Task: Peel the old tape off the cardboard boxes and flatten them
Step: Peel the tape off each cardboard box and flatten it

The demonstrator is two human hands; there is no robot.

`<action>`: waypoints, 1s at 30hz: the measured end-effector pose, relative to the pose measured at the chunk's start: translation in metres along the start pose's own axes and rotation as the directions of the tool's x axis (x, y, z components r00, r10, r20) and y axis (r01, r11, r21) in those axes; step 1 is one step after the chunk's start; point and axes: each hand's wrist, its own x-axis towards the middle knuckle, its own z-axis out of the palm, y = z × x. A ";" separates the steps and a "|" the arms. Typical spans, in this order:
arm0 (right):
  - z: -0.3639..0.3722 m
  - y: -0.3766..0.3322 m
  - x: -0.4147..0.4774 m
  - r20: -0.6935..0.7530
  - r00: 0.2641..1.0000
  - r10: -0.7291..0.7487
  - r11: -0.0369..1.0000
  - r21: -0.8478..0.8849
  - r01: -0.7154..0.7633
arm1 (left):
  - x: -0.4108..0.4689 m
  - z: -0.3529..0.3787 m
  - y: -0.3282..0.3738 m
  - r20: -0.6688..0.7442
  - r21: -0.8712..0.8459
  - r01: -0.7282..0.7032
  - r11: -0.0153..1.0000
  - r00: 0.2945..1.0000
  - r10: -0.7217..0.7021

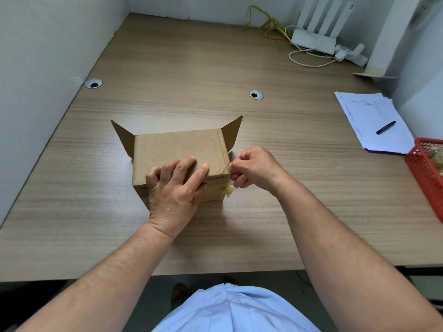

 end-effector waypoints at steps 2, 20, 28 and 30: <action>0.002 0.000 0.001 -0.013 1.000 -0.005 0.999 -0.037 0.004 | 0.000 -0.001 0.001 -0.003 -0.007 0.000 1.000 1.000 0.000; 0.009 0.017 -0.005 -0.007 1.000 0.007 1.000 0.020 -0.007 | 0.029 -0.029 -0.035 0.306 -0.135 0.106 0.985 0.950 -0.060; 0.006 -0.001 -0.005 -0.124 0.988 -0.092 0.988 -0.135 0.075 | 0.029 -0.028 -0.035 0.306 -0.158 0.117 0.981 0.950 -0.064; 0.006 -0.005 -0.003 -0.106 0.992 -0.064 0.985 -0.169 0.046 | 0.029 -0.028 -0.035 0.310 -0.161 0.122 0.979 0.948 -0.067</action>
